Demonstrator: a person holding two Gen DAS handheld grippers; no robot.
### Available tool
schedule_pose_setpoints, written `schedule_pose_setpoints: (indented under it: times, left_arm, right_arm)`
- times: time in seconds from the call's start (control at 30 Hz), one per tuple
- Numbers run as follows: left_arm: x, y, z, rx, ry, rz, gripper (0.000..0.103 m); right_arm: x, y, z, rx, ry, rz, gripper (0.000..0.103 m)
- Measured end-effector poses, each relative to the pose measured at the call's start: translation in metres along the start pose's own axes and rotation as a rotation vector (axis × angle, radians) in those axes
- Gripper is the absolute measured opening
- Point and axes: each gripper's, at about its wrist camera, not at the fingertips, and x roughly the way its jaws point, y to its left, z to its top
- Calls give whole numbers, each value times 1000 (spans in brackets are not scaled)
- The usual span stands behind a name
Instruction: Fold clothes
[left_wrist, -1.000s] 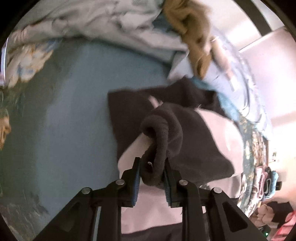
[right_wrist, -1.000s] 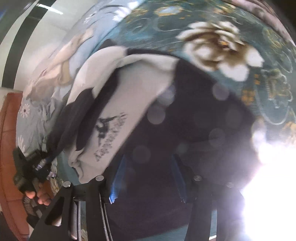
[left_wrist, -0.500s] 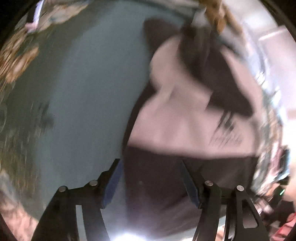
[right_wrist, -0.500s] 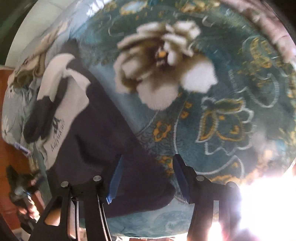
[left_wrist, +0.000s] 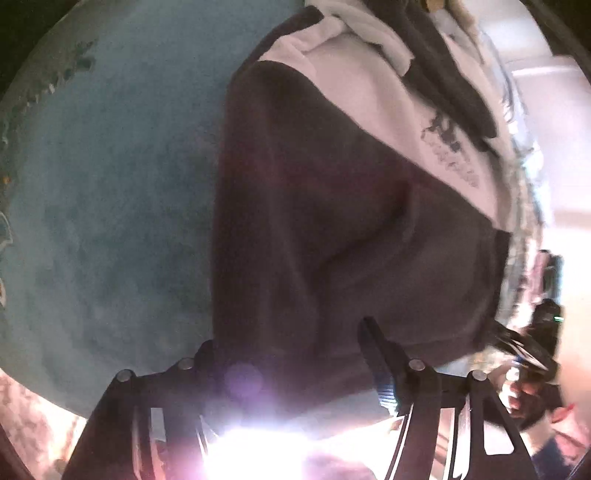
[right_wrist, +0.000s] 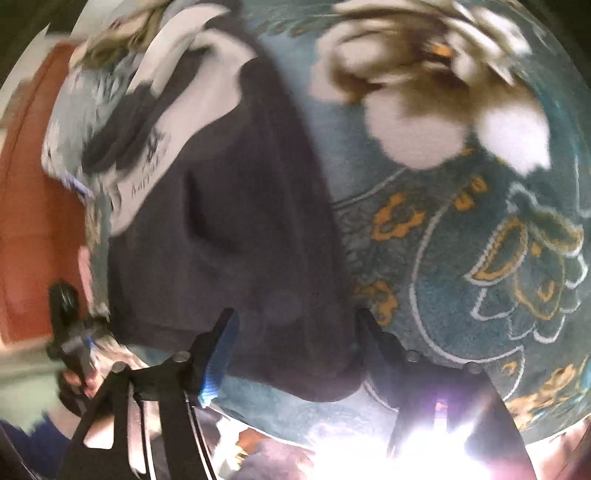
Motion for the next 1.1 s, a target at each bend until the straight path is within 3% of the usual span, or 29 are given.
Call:
schedule_pose_setpoints:
  times: [0.07,0.1,0.13,0.17,0.23,0.37,0.53,0.7,0.83,0.97,1.1]
  left_arm:
    - [-4,4,-1,-11,-5,-21,40]
    - [-6,7,-2,-22,-7,-32,34]
    - [-9,10,-3,-32,-9,-43,22]
    - [-11,15,-5,-38,-12,-43,9]
    - [-15,23,-10,-42,-21,-46,9]
    - [-21,31,-13,-57,-7,-91,9]
    - [-60,17,8,-91,-29,-279,8]
    - [-104,-10,89,-104,-123,-471,8]
    - [-108,-18,181,-106,-173,-512,9]
    - [-89,-26,272,-170,-168,-524,9]
    - [-57,-21,324,-208,-143,-495,9]
  right_arm:
    - [-1,-11,1,71,-15,34,50]
    - [-2,-17,0,113,-20,49,40]
    - [-3,-21,0,150,-21,61,27]
    - [-3,-23,-1,175,-14,68,22]
    - [-3,-25,-4,197,-3,83,12]
    - [-10,-15,-2,184,13,63,10]
    - [-48,10,17,239,-61,205,9]
    - [-101,50,68,242,-209,341,9]
    - [-111,92,134,221,-300,416,9]
    - [-106,120,206,201,-353,369,9]
    - [-76,128,277,257,-347,266,9]
